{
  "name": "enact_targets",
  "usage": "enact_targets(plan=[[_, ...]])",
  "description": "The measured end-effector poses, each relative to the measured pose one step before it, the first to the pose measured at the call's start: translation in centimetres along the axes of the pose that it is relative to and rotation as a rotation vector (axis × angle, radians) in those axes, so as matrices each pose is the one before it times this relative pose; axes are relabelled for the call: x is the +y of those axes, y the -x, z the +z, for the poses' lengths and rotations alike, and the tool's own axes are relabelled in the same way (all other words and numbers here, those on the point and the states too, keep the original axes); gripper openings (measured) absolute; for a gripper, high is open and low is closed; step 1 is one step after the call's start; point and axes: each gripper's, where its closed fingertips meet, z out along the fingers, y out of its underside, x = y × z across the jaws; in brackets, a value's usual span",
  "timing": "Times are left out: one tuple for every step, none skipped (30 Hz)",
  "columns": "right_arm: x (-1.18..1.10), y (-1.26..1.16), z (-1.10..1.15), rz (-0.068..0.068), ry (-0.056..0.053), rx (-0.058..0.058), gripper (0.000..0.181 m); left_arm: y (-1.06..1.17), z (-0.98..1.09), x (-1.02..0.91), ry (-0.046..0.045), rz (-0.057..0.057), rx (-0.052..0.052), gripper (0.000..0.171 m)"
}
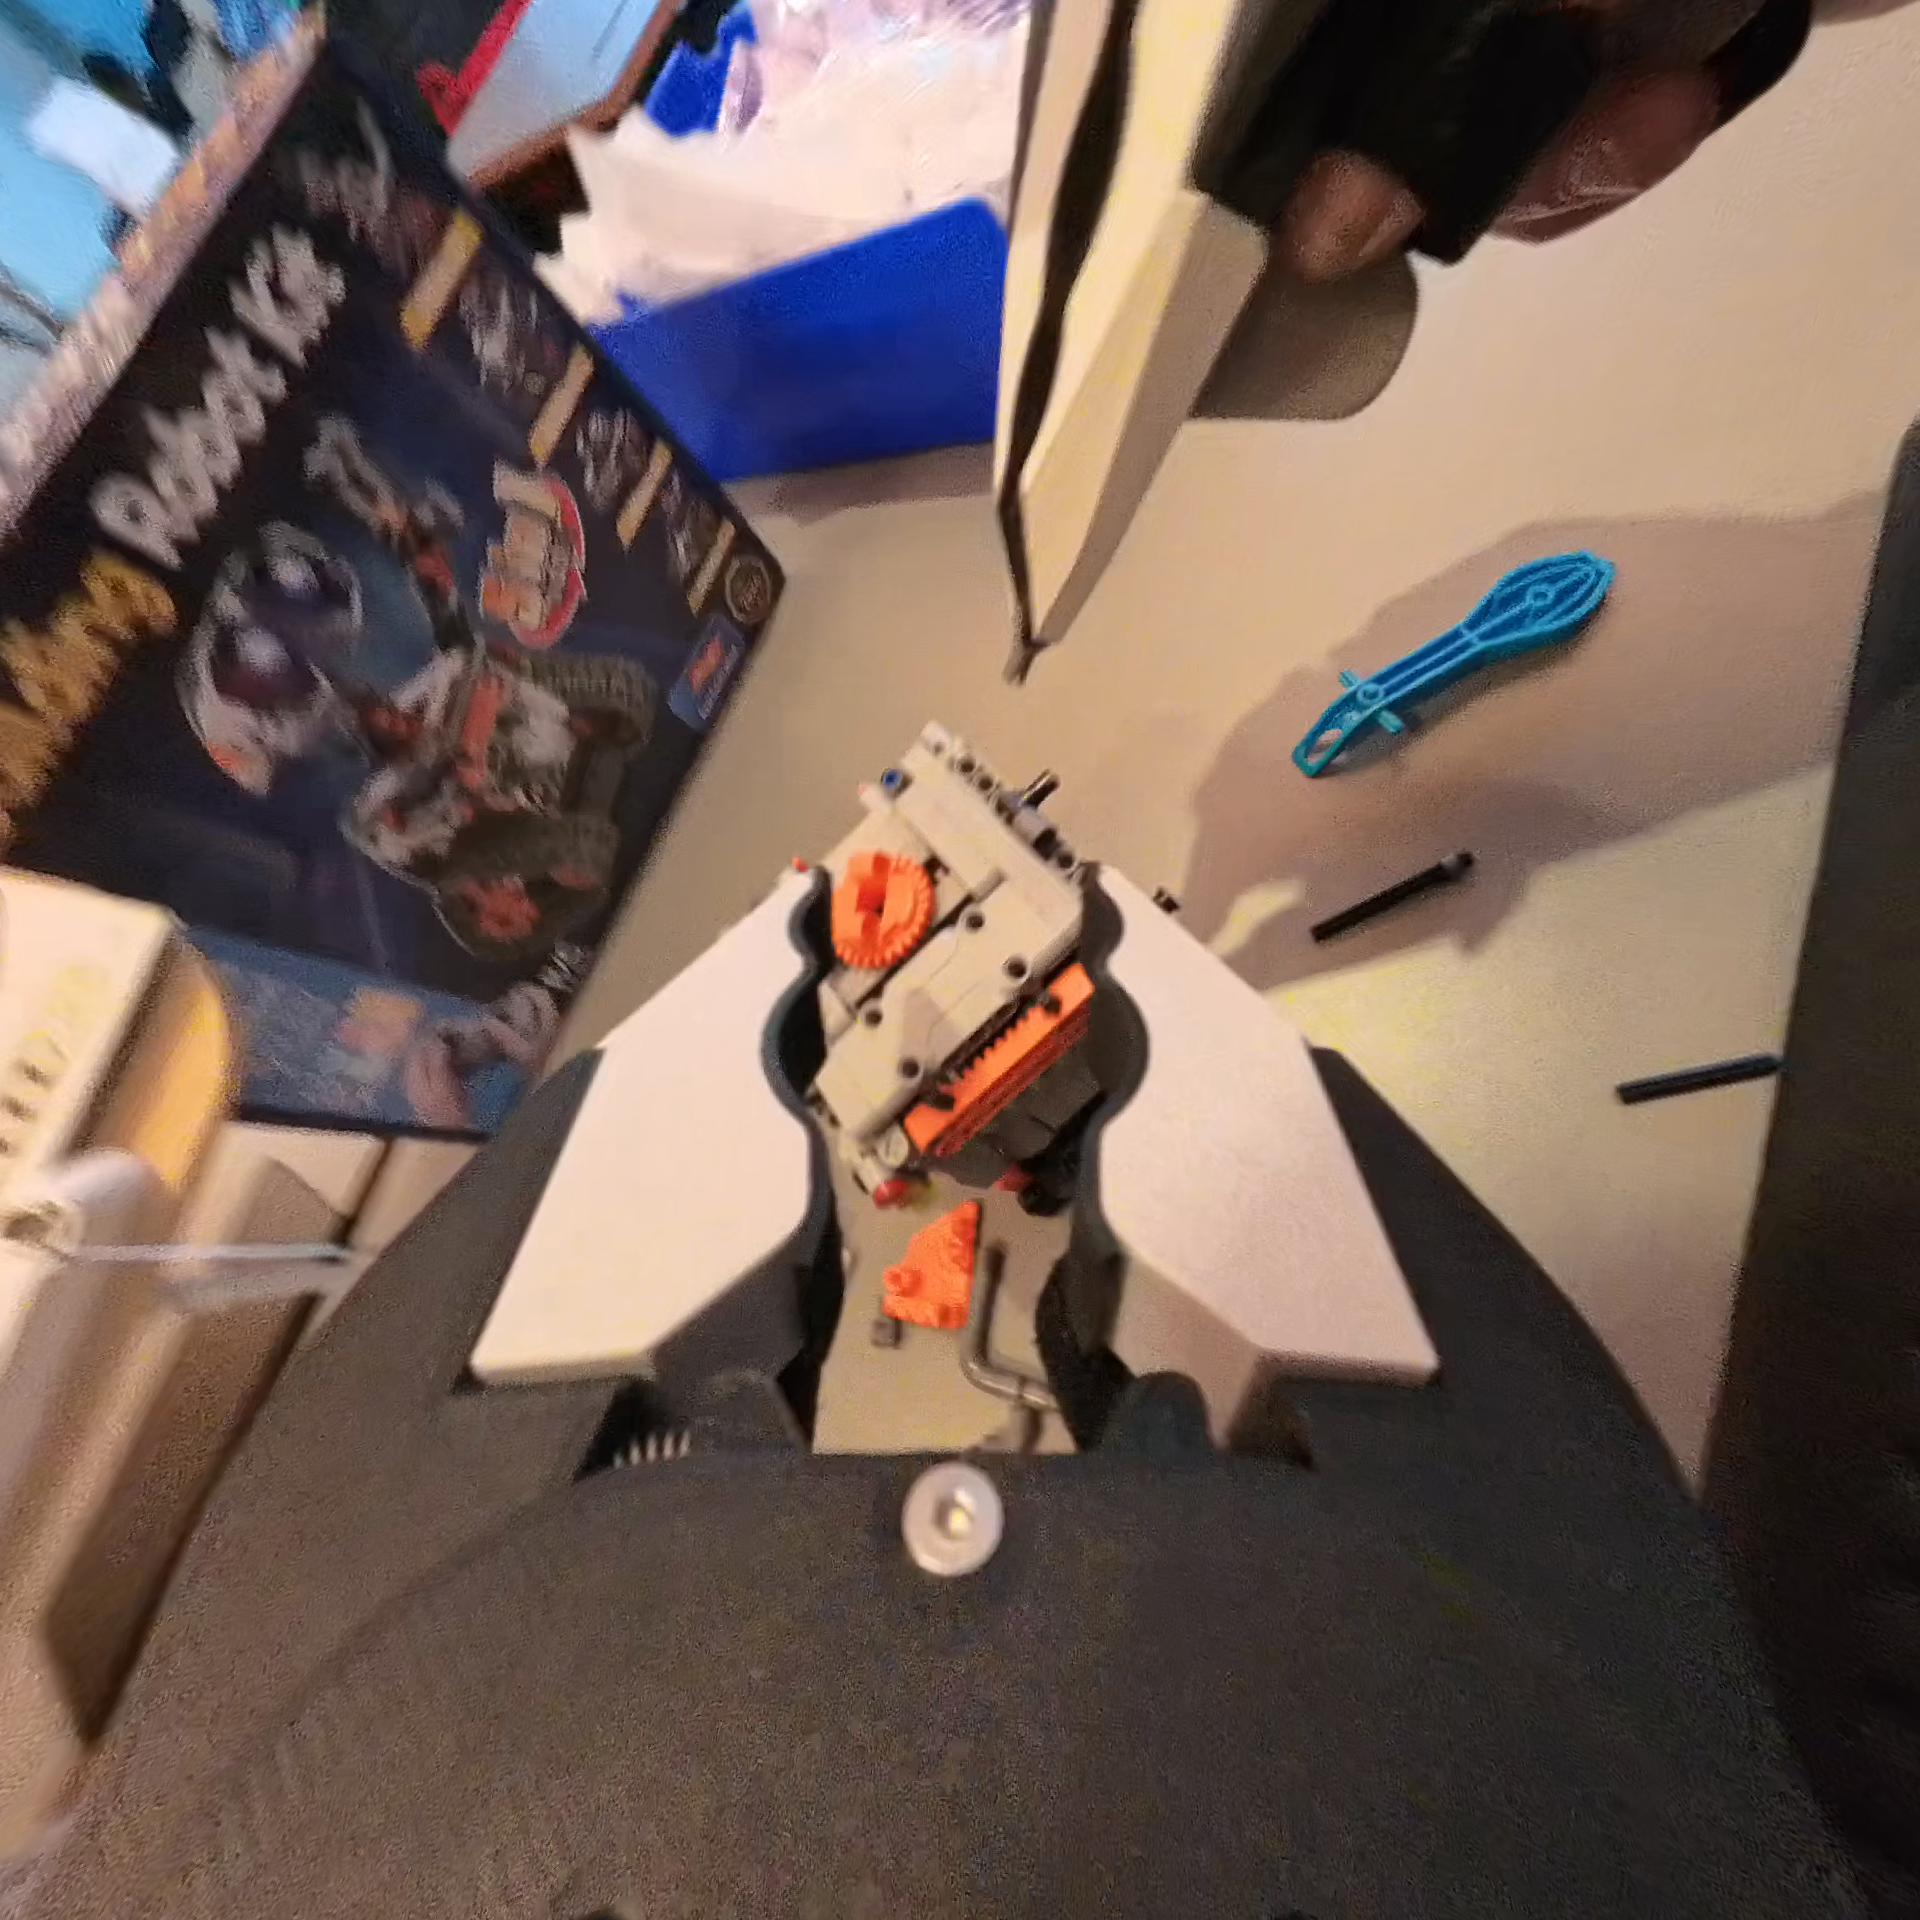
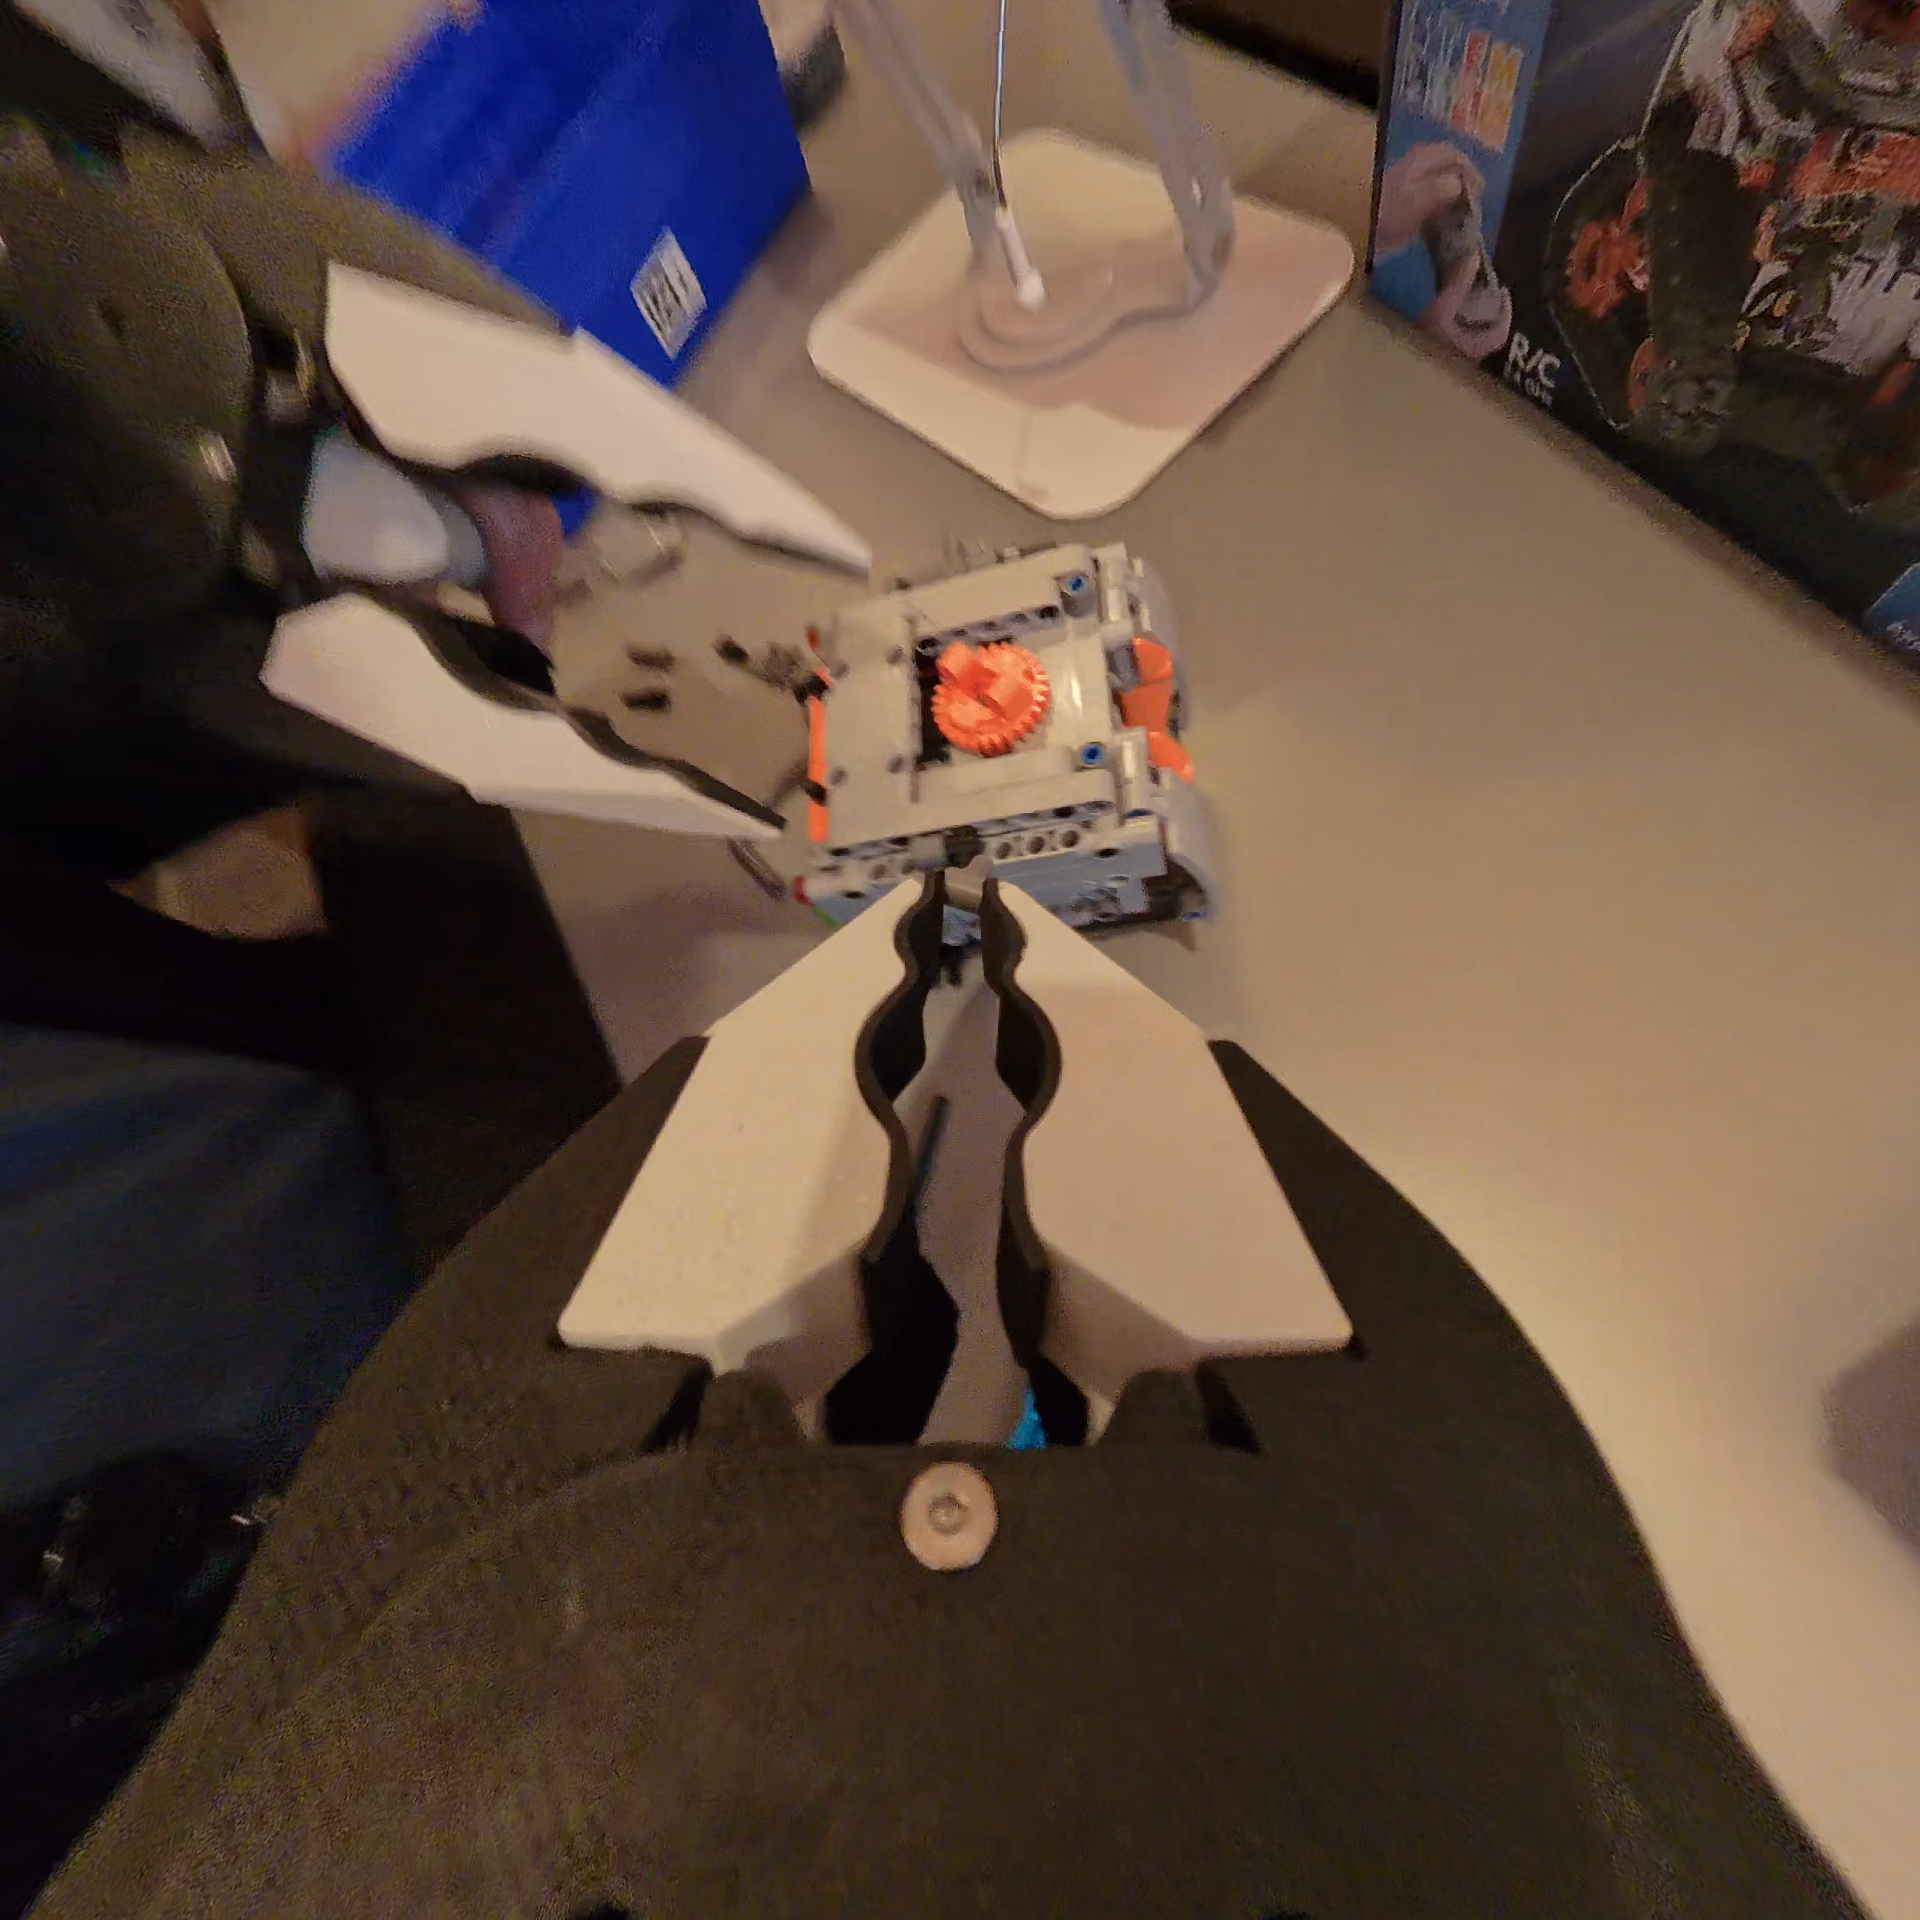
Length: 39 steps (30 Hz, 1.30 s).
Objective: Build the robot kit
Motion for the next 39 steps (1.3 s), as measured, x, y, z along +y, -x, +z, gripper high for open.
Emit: enact_targets(plan=[[0.031,-0.471,0.356,-0.0425,0.0539,0.0135,0.004,0.593,0.127,0.904,0.00994,-0.0821,0.0115,0.057],[-0.089,-0.081,0.403,-0.0305,0.0395,-0.0116,0.004,0.586,0.201,0.861,0.01030,-0.0663,0.0020,0.066],[0.091,0.111,0.464,-0.0252,0.0477,-0.0216,0.004,0.381,0.123,0.593,-0.00426,-0.0533,0.0050,0.071],[0.277,-0.112,0.458,-0.0304,0.0590,-0.0011,0.004,0.187,0.076,0.387,-0.00466,-0.0589,0.0134,0.079],[0.201,-0.185,0.390,-0.0291,0.0523,0.0055,0.004,-0.010,0.002,0.011,-0.01621,-0.0545,0.0183,0.086],[0.033,0.044,0.293,-0.0196,0.0379,-0.0102,0.004,-0.006,-0.047,-0.137,-0.01972,-0.0353,0.0097,0.088],[-0.035,0.055,0.205,-0.0156,0.0313,-0.0109,0.004,0.120,0.068,0.017,-0.00588,-0.0234,0.0013,0.091],[-0.058,-0.088,0.133,-0.0156,0.0283,0.0009,0.004,0.203,0.162,0.153,0.00391,-0.0201,-0.0029,0.094],[-0.037,0.008,0.091,-0.0114,0.0274,-0.0060,0.004,-0.074,0.094,0.010,-0.00760,-0.0057,0.0106,0.091],[0.001,0.092,0.110,-0.0095,0.0286,-0.0123,0.004,-0.280,0.091,0.078,-0.00362,0.0053,0.0180,0.086],[0.011,-0.074,0.076,-0.0100,0.0282,-0.0004,0.004,0.026,0.230,0.481,0.02069,-0.0001,-0.0002,0.085],[0.019,-0.078,0.071,-0.0073,0.0275,-0.0013,0.004,0.107,0.277,0.537,0.02162,-0.0063,-0.0010,0.087],[0.053,0.028,0.043,-0.0064,0.0291,-0.0070,0.004,0.108,0.002,-0.124,-0.02191,-0.0047,-0.0012,0.085],[-0.034,-0.071,0.035,-0.0077,0.0236,0.0009,0.004,0.088,-0.041,-0.052,-0.01081,-0.0055,0.0018,0.082],[-0.053,-0.027,0.047,-0.0062,0.0219,-0.0011,0.004,0.145,0.001,0.012,-0.00213,-0.0013,-0.0029,0.080],[0.051,-0.004,0.087,-0.0107,0.0284,-0.0007,0.004,0.044,0.039,-0.003,-0.00189,-0.0004,0.0003,0.080],[-0.013,-0.026,0.043,-0.0088,0.0234,0.0023,0.004,-0.075,0.025,-0.047,-0.00525,0.0025,0.0025,0.080],[-0.062,0.005,0.009,-0.0055,0.0207,0.0003,0.004,-0.142,0.021,-0.016,-0.00142,0.0079,0.0027,0.077],[-0.002,-0.018,-0.013,-0.0090,0.0214,0.0002,0.004,-0.078,0.038,0.024,-0.00019,0.0023,-0.0010,0.076],[-0.004,-0.028,-0.011,-0.0075,0.0192,-0.0009,0.004,0.003,0.032,0.020,-0.00411,0.0006,-0.0020,0.075],[-0.035,-0.020,0.005,-0.0003,0.0166,-0.0042,0.004,0.044,0.033,0.047,-0.00545,-0.0009,-0.0012,0.075],[-0.038,-0.015,0.007,0.0010,0.0175,-0.0082,0.004,0.029,0.018,0.027,-0.00486,-0.0023,0.0001,0.075],[0.012,0.014,0.002,-0.0065,0.0200,-0.0094,0.004,-0.004,0.004,-0.007,-0.00291,0.0003,0.0008,0.075],[-0.009,0.010,0.008,-0.0069,0.0203,-0.0107,0.004,0.000,0.022,-0.007,-0.00173,0.0018,0.0008,0.075],[0.014,0.014,0.000,0.0000,0.0209,-0.0149,0.004,-0.017,0.031,-0.006,-0.00230,0.0011,0.0016,0.075],[0.022,0.003,0.000,0.0015,0.0218,-0.0183,0.004,-0.038,0.033,-0.007,-0.00256,-0.0023,0.0040,0.075],[0.008,0.005,-0.002,-0.0033,0.0230,-0.0153,0.004,-0.010,0.016,0.009,-0.00186,-0.0001,0.0028,0.075],[-0.029,-0.008,0.016,-0.0032,0.0247,-0.0100,0.003,0.005,0.007,-0.005,-0.00128,0.0013,0.0006,0.075],[-0.041,0.002,0.013,-0.0006,0.0256,-0.0070,0.003,-0.004,0.004,-0.020,-0.00193,-0.0001,0.0016,0.075],[-0.043,-0.005,0.007,-0.0031,0.0214,-0.0066,0.003,0.037,-0.002,0.024,-0.00041,-0.0009,0.0002,0.075],[-0.032,0.010,0.006,-0.0005,0.0158,-0.0116,0.003,0.029,-0.014,0.025,-0.00005,-0.0037,0.0013,0.075],[-0.018,0.008,0.018,0.0013,0.0132,-0.0141,0.003,0.013,0.001,0.000,-0.00147,-0.0027,0.0010,0.075],[0.002,-0.007,0.022,-0.0004,0.0117,-0.0132,0.003,-0.014,0.008,-0.002,-0.00182,0.0002,-0.0008,0.075],[0.009,-0.022,0.013,0.0017,0.0099,-0.0099,0.003,-0.002,0.002,-0.001,-0.00096,0.0015,-0.0004,0.075],[0.041,0.001,0.018,-0.0017,0.0122,-0.0014,0.003,0.009,0.003,0.006,-0.00182,-0.0018,0.0011,0.075],[0.018,0.027,0.037,-0.0069,0.0124,0.0050,0.002,-0.028,0.015,-0.028,-0.00310,-0.0005,0.0015,0.075],[0.010,0.026,0.022,-0.0034,0.0037,0.0039,0.002,-0.007,0.010,0.007,0.00040,0.0016,-0.0017,0.075],[0.040,0.010,0.007,0.0029,-0.0077,-0.0026,0.003,-0.014,0.000,0.009,-0.00027,-0.0016,0.0005,0.075],[0.005,-0.003,0.003,0.0081,-0.0199,-0.0107,0.002,-0.019,0.022,0.044,0.00169,-0.0044,0.0040,0.075]])
